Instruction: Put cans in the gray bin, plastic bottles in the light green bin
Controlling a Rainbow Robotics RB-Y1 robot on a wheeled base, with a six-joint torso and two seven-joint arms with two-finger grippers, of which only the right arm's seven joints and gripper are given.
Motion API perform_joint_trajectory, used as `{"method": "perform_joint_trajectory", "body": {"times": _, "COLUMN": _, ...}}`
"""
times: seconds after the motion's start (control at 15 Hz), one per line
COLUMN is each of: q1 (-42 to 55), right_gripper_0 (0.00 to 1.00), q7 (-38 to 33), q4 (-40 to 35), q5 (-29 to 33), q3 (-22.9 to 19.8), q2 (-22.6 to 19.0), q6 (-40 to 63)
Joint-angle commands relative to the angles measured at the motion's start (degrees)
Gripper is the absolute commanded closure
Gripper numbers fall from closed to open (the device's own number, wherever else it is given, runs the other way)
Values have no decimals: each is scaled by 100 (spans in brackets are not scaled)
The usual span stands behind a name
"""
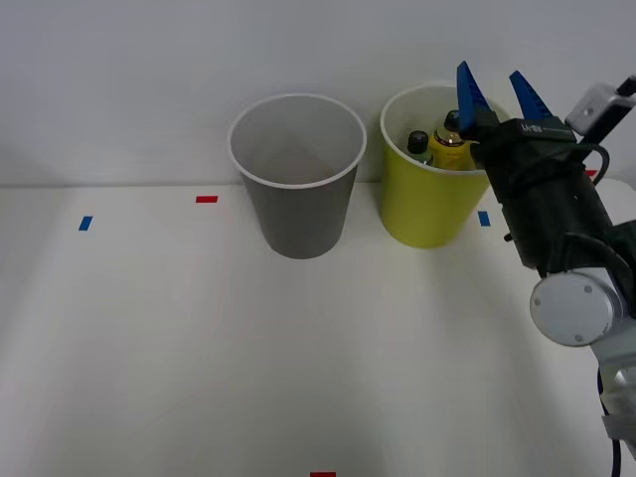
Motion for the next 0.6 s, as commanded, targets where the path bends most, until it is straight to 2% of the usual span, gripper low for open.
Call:
{"method": "perform_joint_trajectory", "body": {"times": 0.07, "q1": 677, "right_gripper_0": 20, "q7": 23, "q4": -289, "q5": 35, "q3": 267, "q2": -200, "q6": -596}}
{"method": "perform_joint_trajectory", "body": {"times": 0.27, "q1": 1345, "right_gripper_0": 20, "q7": 23, "q4": -447, "q5": 202, "q3": 662, "q2": -526, "q6": -1343}}
{"method": "perform_joint_trajectory", "body": {"times": 0.47, "q1": 2118, "right_gripper_0": 21, "q7": 23, "q4": -825, "q5": 518, "q3": 680, "q2": -649, "q6": -1361}}
{"method": "perform_joint_trajectory", "body": {"times": 0.6, "q1": 2655, "right_gripper_0": 21, "q7": 23, "q4": -921, "q5": 993, "q3": 680, "q2": -605, "q6": -1449}}
